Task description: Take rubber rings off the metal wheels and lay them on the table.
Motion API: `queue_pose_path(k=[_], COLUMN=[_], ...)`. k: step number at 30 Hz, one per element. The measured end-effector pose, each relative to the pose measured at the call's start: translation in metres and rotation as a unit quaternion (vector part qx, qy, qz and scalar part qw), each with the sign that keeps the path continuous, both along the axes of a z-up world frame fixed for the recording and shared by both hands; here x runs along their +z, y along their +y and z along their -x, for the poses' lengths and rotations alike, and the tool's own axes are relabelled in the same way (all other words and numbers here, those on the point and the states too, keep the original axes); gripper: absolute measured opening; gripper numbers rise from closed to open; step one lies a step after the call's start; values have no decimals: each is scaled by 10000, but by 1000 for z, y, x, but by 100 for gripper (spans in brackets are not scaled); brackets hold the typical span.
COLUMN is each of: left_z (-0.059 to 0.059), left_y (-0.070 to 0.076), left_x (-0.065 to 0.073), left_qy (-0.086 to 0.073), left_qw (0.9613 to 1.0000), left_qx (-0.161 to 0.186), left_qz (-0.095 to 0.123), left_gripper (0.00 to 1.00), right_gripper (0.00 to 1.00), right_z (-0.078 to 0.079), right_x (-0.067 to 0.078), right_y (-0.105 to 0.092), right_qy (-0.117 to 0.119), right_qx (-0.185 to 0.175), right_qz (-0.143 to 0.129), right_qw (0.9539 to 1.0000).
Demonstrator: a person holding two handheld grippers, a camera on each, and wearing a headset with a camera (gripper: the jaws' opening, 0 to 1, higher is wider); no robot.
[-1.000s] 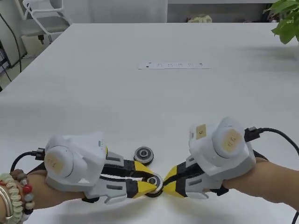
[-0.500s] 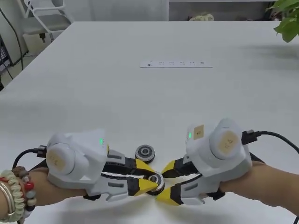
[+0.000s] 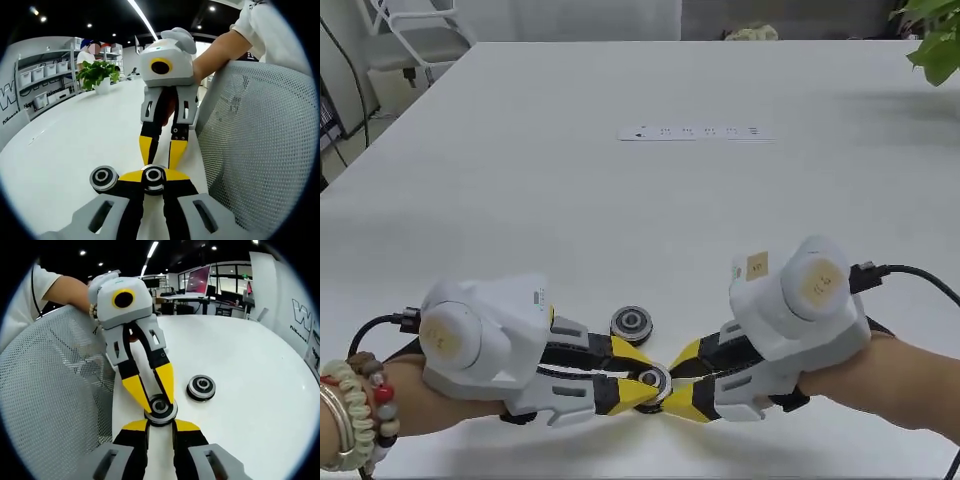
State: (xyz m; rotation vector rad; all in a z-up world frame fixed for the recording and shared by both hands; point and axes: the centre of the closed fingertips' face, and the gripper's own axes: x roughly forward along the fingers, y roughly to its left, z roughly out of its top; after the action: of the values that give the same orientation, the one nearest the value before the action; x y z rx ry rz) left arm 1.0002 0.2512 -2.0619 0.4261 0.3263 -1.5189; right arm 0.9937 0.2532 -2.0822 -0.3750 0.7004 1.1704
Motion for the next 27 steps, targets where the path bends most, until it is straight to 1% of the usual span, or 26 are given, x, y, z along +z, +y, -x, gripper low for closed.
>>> queue_pose_path(k=[2, 4, 5, 6, 7, 8, 9, 11, 17, 19, 27], left_z=[0, 0, 0, 0, 0, 0, 0, 0, 0, 0, 0], left_y=[0, 0, 0, 0, 0, 0, 0, 0, 0, 0, 0], left_x=[0, 0, 0, 0, 0, 0, 0, 0, 0, 0, -1], left_qy=[11, 12, 15, 16, 18, 16, 17, 15, 49, 50, 66], left_qw=[10000, 10000, 10000, 10000, 10000, 10000, 10000, 10000, 10000, 10000, 10000], left_qx=[7, 8, 10, 11, 12, 12, 13, 11, 24, 21, 27], left_qz=[6, 8, 8, 8, 10, 9, 10, 11, 36, 40, 56], left_gripper=[8, 8, 8, 8, 8, 8, 8, 8, 8, 8, 8], right_gripper=[15, 16, 18, 22, 22, 21, 21, 21, 17, 17, 15], right_z=[0, 1, 1, 0, 0, -2, -1, -2, 0, 1, 1], right_x=[0, 0, 1, 3, 3, 1, 1, 1, 1, 1, 1], right_y=[0, 1, 2, 5, 7, 6, 7, 7, 2, 3, 1], right_qy=[19, -30, -59, -73, -89, -209, -229, -234, -122, -169, -128], right_qx=[-30, -17, -17, -33, -29, -7, 25, 32, 54, 81, 72], right_qz=[-14, -6, -28, -111, -109, 13, 29, 13, 40, 87, 82], right_qw=[10000, 10000, 10000, 9999, 9999, 9998, 9997, 9997, 9999, 9998, 9999])
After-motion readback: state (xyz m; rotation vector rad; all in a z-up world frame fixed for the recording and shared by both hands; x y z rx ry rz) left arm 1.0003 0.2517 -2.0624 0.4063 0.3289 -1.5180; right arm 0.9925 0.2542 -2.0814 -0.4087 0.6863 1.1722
